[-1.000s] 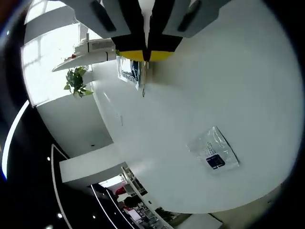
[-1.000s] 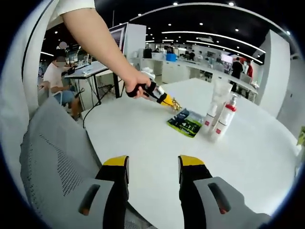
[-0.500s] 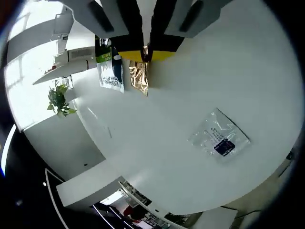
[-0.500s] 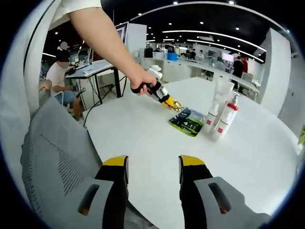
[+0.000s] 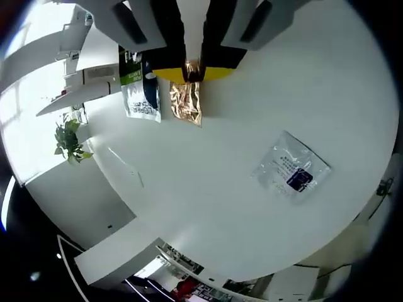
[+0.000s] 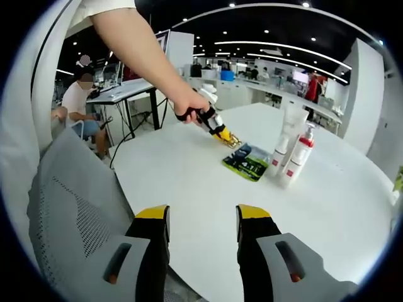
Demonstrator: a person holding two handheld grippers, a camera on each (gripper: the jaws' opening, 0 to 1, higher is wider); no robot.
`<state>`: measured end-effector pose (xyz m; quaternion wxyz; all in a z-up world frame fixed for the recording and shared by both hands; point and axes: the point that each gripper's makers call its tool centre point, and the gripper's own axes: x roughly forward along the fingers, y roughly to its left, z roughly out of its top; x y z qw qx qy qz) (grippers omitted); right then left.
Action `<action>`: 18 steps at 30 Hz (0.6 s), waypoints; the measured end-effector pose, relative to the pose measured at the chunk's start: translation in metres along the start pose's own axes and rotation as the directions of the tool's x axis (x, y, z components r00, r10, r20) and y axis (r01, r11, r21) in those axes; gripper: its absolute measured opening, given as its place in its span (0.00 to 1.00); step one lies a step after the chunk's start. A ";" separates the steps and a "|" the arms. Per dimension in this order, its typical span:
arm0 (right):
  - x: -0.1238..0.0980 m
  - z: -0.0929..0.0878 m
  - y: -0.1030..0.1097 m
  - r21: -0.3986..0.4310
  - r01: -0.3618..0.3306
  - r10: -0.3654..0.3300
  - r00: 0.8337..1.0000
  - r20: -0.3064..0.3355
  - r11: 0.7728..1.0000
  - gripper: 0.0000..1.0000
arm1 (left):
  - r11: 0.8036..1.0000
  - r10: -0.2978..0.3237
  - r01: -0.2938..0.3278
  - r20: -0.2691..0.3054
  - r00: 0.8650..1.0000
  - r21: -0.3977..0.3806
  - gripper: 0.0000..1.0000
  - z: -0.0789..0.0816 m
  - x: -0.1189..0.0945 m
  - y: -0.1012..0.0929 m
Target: Arrange the skincare products in the storage area until every visible bottle or jar stands upright without overlapping.
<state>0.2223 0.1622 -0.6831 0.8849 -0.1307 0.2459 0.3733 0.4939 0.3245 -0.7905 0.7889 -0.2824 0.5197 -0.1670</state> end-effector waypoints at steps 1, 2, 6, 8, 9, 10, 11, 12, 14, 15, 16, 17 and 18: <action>0.000 0.000 0.000 0.000 0.000 0.000 1.000 0.000 1.000 0.40 | 1.000 0.005 -0.005 -0.002 1.000 0.006 0.08 0.001 0.000 0.001; 0.000 0.000 0.000 0.001 -0.002 0.002 1.000 -0.001 1.000 0.40 | 1.000 0.010 -0.010 -0.005 1.000 0.010 0.09 0.001 0.000 0.002; 0.001 0.000 0.001 0.000 -0.010 0.010 1.000 -0.001 1.000 0.40 | 0.999 0.032 -0.031 -0.007 0.999 0.039 0.12 0.004 -0.004 0.004; 0.000 0.000 0.001 0.003 -0.009 0.009 1.000 -0.001 1.000 0.40 | 0.997 0.046 -0.045 -0.009 0.999 0.068 0.16 0.007 -0.006 0.009; 0.000 0.000 0.000 0.005 -0.008 0.008 1.000 0.001 1.000 0.40 | 0.994 0.064 -0.064 0.011 0.998 0.086 0.18 0.013 -0.010 0.010; 0.000 0.000 0.000 0.005 -0.006 0.006 1.000 0.001 1.000 0.40 | 0.990 0.087 -0.090 0.033 0.996 0.105 0.21 0.019 -0.014 0.015; 0.000 0.000 0.000 0.004 -0.005 0.005 1.000 -0.001 1.000 0.40 | 0.990 0.094 -0.098 0.042 0.995 0.100 0.23 0.022 -0.016 0.018; 0.000 0.000 -0.001 0.003 -0.003 0.003 1.000 -0.001 1.000 0.40 | 0.989 0.097 -0.101 0.048 0.994 0.104 0.25 0.024 -0.017 0.019; 0.000 0.000 -0.001 0.002 -0.001 0.001 1.000 0.001 1.000 0.40 | 0.980 0.125 -0.133 0.063 0.990 0.145 0.28 0.029 -0.018 0.025; 0.000 0.000 -0.001 0.000 0.001 -0.001 1.000 -0.001 1.000 0.40 | 0.980 0.123 -0.131 0.056 0.991 0.153 0.28 0.026 -0.018 0.021; 0.000 -0.001 -0.001 0.000 0.001 -0.001 1.000 -0.002 1.000 0.40 | 0.972 0.132 -0.136 0.038 0.991 0.191 0.27 0.024 -0.018 0.023; 0.000 -0.001 -0.001 0.001 0.001 -0.001 1.000 -0.002 1.000 0.40 | 0.963 0.145 -0.148 0.030 0.989 0.227 0.26 0.023 -0.017 0.025; 0.000 0.000 -0.001 0.001 0.001 -0.001 1.000 -0.003 1.000 0.40 | 0.948 0.144 -0.146 0.029 0.989 0.283 0.25 0.023 -0.014 0.023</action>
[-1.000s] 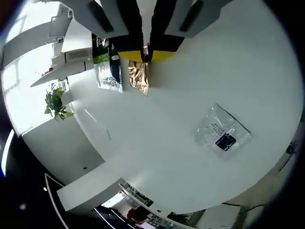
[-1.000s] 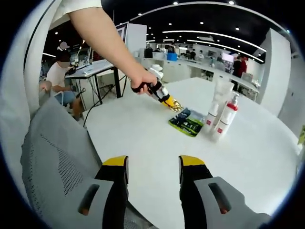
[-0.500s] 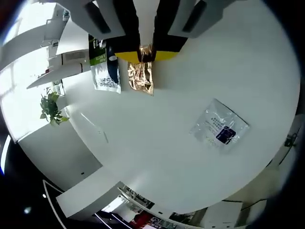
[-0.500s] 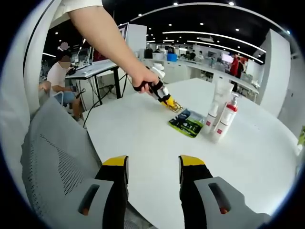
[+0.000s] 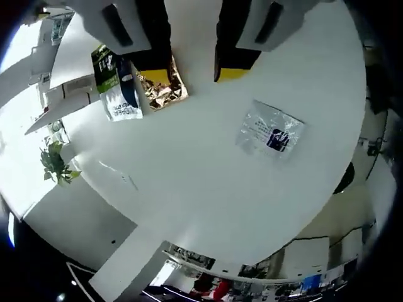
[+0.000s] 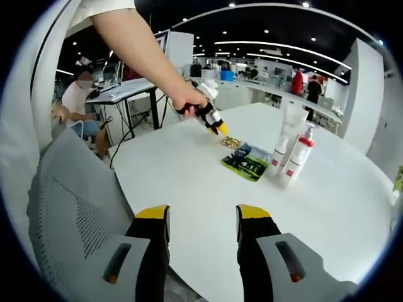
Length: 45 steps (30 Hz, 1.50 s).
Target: Arrange the skincare products in the storage area until every visible bottle or jar stands upright without overlapping.
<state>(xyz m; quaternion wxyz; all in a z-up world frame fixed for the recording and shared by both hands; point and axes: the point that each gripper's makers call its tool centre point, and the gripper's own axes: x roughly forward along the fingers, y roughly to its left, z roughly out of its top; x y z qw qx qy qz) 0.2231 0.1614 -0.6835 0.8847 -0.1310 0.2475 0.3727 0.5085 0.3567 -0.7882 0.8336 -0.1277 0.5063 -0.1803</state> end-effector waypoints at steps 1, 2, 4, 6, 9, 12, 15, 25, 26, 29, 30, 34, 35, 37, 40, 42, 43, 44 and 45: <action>0.000 0.000 0.000 -0.001 0.000 0.000 1.000 -0.001 1.000 0.40 | 1.000 -0.011 0.011 -0.003 1.000 0.024 0.22 0.000 0.002 -0.003; 0.000 0.000 0.000 -0.001 -0.001 0.001 1.000 -0.003 1.000 0.40 | 1.000 -0.020 0.020 -0.012 1.000 0.018 0.21 -0.001 0.005 -0.008; 0.001 -0.001 0.001 -0.001 -0.003 0.003 1.000 -0.007 1.000 0.40 | 0.999 -0.022 0.023 -0.013 1.000 0.027 0.21 0.001 0.008 -0.010; 0.001 -0.002 0.000 -0.002 -0.003 0.003 1.000 -0.010 1.000 0.40 | 0.999 -0.018 0.018 -0.006 1.000 0.042 0.21 0.005 0.011 -0.010; 0.001 -0.003 0.000 -0.002 0.000 0.000 1.000 -0.017 1.000 0.39 | 0.999 -0.026 0.026 -0.005 1.000 0.047 0.21 0.009 0.017 -0.011; 0.002 -0.004 0.000 0.001 -0.002 0.002 1.000 -0.021 1.000 0.39 | 0.998 -0.025 0.025 -0.009 1.000 0.065 0.21 0.012 0.019 -0.011; 0.002 -0.004 0.000 0.003 -0.002 0.002 1.000 -0.021 1.000 0.39 | 0.997 -0.027 0.028 -0.016 1.000 0.074 0.21 0.015 0.022 -0.011; 0.002 -0.006 0.000 -0.001 -0.001 0.001 1.000 -0.029 1.000 0.39 | 0.994 -0.025 0.028 -0.026 0.999 0.109 0.21 0.016 0.023 -0.015; 0.002 -0.007 0.000 0.000 -0.002 0.002 1.000 -0.030 1.000 0.39 | 0.987 0.017 -0.015 -0.007 1.000 0.159 0.21 0.020 0.021 -0.008; 0.002 -0.007 0.000 0.000 0.000 0.000 1.000 -0.029 1.000 0.39 | 0.991 0.009 -0.008 -0.003 1.000 0.134 0.23 0.021 0.019 -0.009; 0.002 -0.007 0.000 0.000 0.000 0.000 1.000 -0.029 1.000 0.39 | 0.992 0.009 -0.009 -0.004 1.000 0.122 0.24 0.021 0.018 -0.008; 0.001 -0.007 0.000 -0.004 0.002 -0.002 1.000 -0.030 1.000 0.39 | 0.997 0.045 -0.048 0.046 0.998 0.061 0.23 0.022 0.005 -0.004; 0.001 -0.006 0.000 -0.002 0.002 -0.002 1.000 -0.029 1.000 0.39 | 0.999 0.027 -0.029 0.056 0.998 0.029 0.23 0.020 0.003 -0.007; 0.001 -0.006 0.000 -0.001 0.002 -0.002 1.000 -0.029 1.000 0.39 | 1.000 -0.028 0.028 0.043 0.999 -0.008 0.23 0.015 0.004 -0.016; 0.001 -0.006 0.002 -0.007 -0.005 0.005 1.000 -0.030 1.000 0.39 | 1.000 -0.022 0.022 0.037 0.999 0.005 0.23 0.014 0.008 -0.019; 0.001 -0.007 0.001 -0.009 -0.004 0.004 0.999 -0.032 1.000 0.39 | 1.000 -0.022 0.022 0.022 1.000 0.003 0.23 0.013 0.011 -0.020; 0.001 -0.006 0.001 -0.007 -0.004 0.004 1.000 -0.031 1.000 0.39 | 1.000 -0.026 0.026 0.024 0.999 0.000 0.23 0.013 0.012 -0.022; 0.001 -0.006 0.001 -0.006 -0.004 0.003 1.000 -0.031 1.000 0.39 | 1.000 -0.031 0.031 0.027 0.999 -0.003 0.23 0.014 0.013 -0.023; 0.001 -0.007 0.001 -0.007 -0.002 0.002 0.999 -0.032 1.000 0.39 | 0.999 -0.038 0.038 0.027 0.999 -0.005 0.23 0.015 0.015 -0.024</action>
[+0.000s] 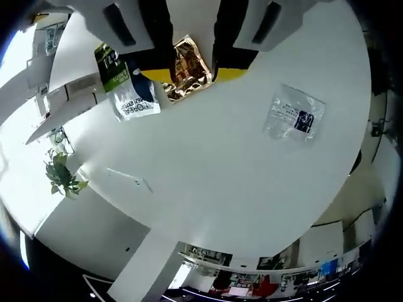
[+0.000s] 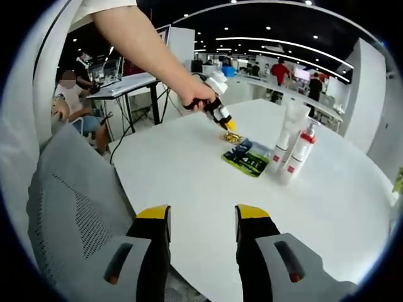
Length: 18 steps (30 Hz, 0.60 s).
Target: Arrange the skincare products in the storage area until every visible bottle or jar stands upright without overlapping.
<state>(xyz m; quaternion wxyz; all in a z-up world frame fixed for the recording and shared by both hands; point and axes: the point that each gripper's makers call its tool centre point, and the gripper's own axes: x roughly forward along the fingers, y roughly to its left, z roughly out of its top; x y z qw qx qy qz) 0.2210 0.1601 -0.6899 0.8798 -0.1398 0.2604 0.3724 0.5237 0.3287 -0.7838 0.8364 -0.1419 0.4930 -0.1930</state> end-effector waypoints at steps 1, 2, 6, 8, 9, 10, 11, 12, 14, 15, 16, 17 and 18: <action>0.000 0.000 0.000 0.001 0.001 -0.001 1.000 0.000 1.000 0.39 | 1.000 -0.004 0.004 -0.006 1.000 0.001 0.23 0.000 0.002 -0.002; 0.000 0.000 -0.001 0.001 0.002 -0.002 1.000 0.000 1.000 0.39 | 1.000 -0.004 0.004 -0.007 1.000 0.010 0.24 0.000 0.003 -0.004; 0.000 -0.001 -0.001 0.002 0.004 -0.004 1.000 -0.004 1.000 0.39 | 1.000 0.002 -0.002 -0.021 1.000 0.021 0.24 -0.002 0.007 -0.003; 0.000 -0.001 -0.001 0.001 0.005 -0.005 1.000 -0.004 1.000 0.38 | 1.000 0.014 -0.014 -0.018 1.000 0.025 0.24 -0.001 0.005 -0.001; 0.000 -0.001 -0.001 0.002 0.005 -0.005 1.000 -0.005 1.000 0.38 | 0.999 0.018 -0.017 -0.010 1.000 0.027 0.24 0.000 0.005 0.000; 0.000 -0.001 -0.002 0.002 0.006 -0.006 1.000 -0.005 1.000 0.38 | 0.999 0.023 -0.023 0.000 1.000 0.030 0.24 0.002 0.002 0.001; 0.000 -0.001 -0.002 0.001 0.006 -0.006 1.000 -0.005 1.000 0.38 | 0.999 0.029 -0.029 0.005 1.000 0.035 0.24 0.003 0.001 0.002; 0.000 -0.001 -0.002 0.003 0.006 -0.006 1.000 -0.005 1.000 0.38 | 0.994 0.068 -0.071 0.044 0.997 0.086 0.24 0.010 -0.004 0.007; 0.000 -0.001 -0.001 0.003 0.004 -0.004 1.000 -0.004 1.000 0.38 | 0.994 0.075 -0.079 0.049 0.996 0.080 0.24 0.009 -0.008 0.008; 0.000 0.000 -0.001 0.002 0.003 -0.003 1.000 -0.004 1.000 0.38 | 0.994 0.072 -0.075 0.048 0.996 0.073 0.25 0.008 -0.009 0.009; 0.000 0.000 0.000 -0.001 0.002 -0.002 1.000 -0.003 1.000 0.38 | 0.996 0.065 -0.067 0.041 0.997 0.056 0.25 0.006 -0.009 0.008; 0.000 0.000 0.000 -0.002 0.001 -0.001 1.000 -0.003 1.000 0.38 | 0.997 0.063 -0.064 0.037 0.997 0.037 0.25 0.003 -0.010 0.008; 0.000 0.000 0.000 -0.002 0.000 0.000 1.000 -0.003 1.000 0.38 | 0.997 0.063 -0.065 0.036 0.997 0.036 0.26 0.002 -0.010 0.008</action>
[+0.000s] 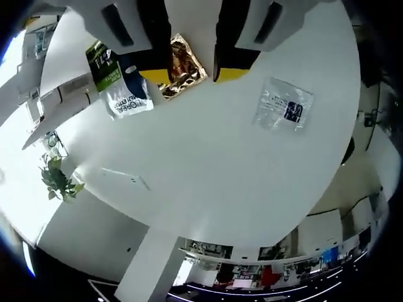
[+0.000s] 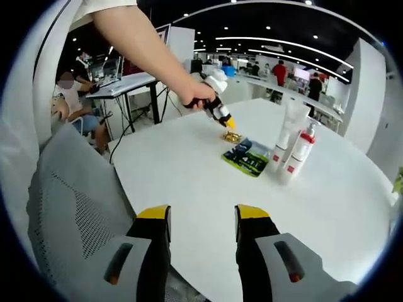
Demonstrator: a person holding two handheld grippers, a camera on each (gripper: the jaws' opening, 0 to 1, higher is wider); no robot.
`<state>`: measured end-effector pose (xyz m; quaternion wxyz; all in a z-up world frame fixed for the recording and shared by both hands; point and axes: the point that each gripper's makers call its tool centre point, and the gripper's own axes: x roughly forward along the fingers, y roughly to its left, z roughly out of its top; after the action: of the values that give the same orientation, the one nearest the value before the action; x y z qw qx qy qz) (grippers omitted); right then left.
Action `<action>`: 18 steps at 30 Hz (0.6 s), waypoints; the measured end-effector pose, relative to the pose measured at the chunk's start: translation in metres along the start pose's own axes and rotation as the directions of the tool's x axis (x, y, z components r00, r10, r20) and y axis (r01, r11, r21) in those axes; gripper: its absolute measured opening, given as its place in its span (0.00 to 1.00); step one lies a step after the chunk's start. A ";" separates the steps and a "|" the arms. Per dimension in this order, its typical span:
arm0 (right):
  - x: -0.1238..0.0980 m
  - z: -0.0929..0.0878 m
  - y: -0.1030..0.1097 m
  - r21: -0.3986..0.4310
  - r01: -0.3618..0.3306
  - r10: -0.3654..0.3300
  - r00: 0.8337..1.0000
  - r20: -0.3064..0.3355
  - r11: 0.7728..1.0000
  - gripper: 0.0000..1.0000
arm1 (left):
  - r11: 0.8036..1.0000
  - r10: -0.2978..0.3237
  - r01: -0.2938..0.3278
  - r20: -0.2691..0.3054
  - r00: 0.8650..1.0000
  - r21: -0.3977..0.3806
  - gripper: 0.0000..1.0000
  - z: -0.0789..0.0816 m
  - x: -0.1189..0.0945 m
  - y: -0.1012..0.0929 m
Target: Arrange the skincare products in the storage area until every visible bottle or jar stands upright without overlapping.
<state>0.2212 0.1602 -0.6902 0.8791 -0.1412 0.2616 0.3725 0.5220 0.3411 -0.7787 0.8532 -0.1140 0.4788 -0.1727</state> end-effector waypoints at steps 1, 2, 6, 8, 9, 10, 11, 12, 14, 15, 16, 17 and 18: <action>0.000 0.000 0.000 0.001 0.000 0.000 1.000 0.000 1.000 0.38 | 1.000 0.003 -0.003 0.001 1.000 0.002 0.26 -0.001 0.000 0.000; 0.000 0.000 0.000 0.001 0.000 0.000 1.000 -0.001 1.000 0.38 | 1.000 0.007 -0.007 0.001 1.000 0.001 0.26 -0.002 0.000 0.001; 0.000 0.000 0.000 0.000 -0.001 0.001 1.000 -0.001 1.000 0.38 | 1.000 0.003 -0.004 -0.013 1.000 -0.015 0.26 -0.008 0.003 0.000; 0.000 -0.001 0.000 0.000 0.000 0.000 1.000 -0.002 1.000 0.38 | 0.999 -0.010 0.010 -0.022 1.000 -0.031 0.26 -0.010 0.005 -0.004; 0.000 -0.001 0.000 0.001 0.000 0.000 1.000 -0.003 1.000 0.38 | 1.000 -0.012 0.011 -0.025 1.000 -0.024 0.26 -0.011 0.007 -0.005; 0.000 -0.001 0.000 0.002 0.000 0.000 1.000 -0.004 1.000 0.38 | 1.000 -0.014 0.013 -0.026 1.000 -0.017 0.26 -0.010 0.007 -0.006; 0.000 -0.001 0.000 0.001 0.000 0.000 1.000 -0.004 1.000 0.38 | 1.000 -0.016 0.016 -0.027 0.999 -0.012 0.26 -0.010 0.009 -0.007; 0.000 -0.001 0.000 0.000 0.000 0.000 1.000 -0.004 1.000 0.38 | 1.000 -0.016 0.015 -0.029 0.999 -0.009 0.27 -0.009 0.010 -0.007; 0.000 -0.001 0.000 0.001 0.000 0.000 1.000 -0.006 1.000 0.38 | 1.000 -0.020 0.020 -0.035 0.999 -0.008 0.27 -0.009 0.011 -0.008; 0.000 -0.001 0.000 0.002 0.000 0.000 1.000 -0.007 1.000 0.38 | 1.000 -0.020 0.020 -0.032 0.999 -0.006 0.27 -0.008 0.011 -0.008; 0.000 -0.002 0.000 0.001 0.001 -0.001 1.000 -0.007 1.000 0.38 | 1.000 -0.020 0.020 -0.033 0.999 -0.004 0.27 -0.007 0.012 -0.007; 0.000 -0.002 0.000 0.001 0.001 -0.001 1.000 -0.007 1.000 0.38 | 1.000 -0.017 0.017 -0.036 0.999 -0.002 0.27 -0.006 0.013 -0.006; 0.000 -0.002 0.000 0.003 0.001 -0.001 1.000 -0.009 1.000 0.38 | 1.000 -0.018 0.018 -0.035 0.999 -0.003 0.28 -0.004 0.014 -0.006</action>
<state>0.2210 0.1593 -0.6919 0.8784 -0.1417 0.2659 0.3710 0.5236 0.3298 -0.7893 0.8429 -0.1163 0.4929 -0.1819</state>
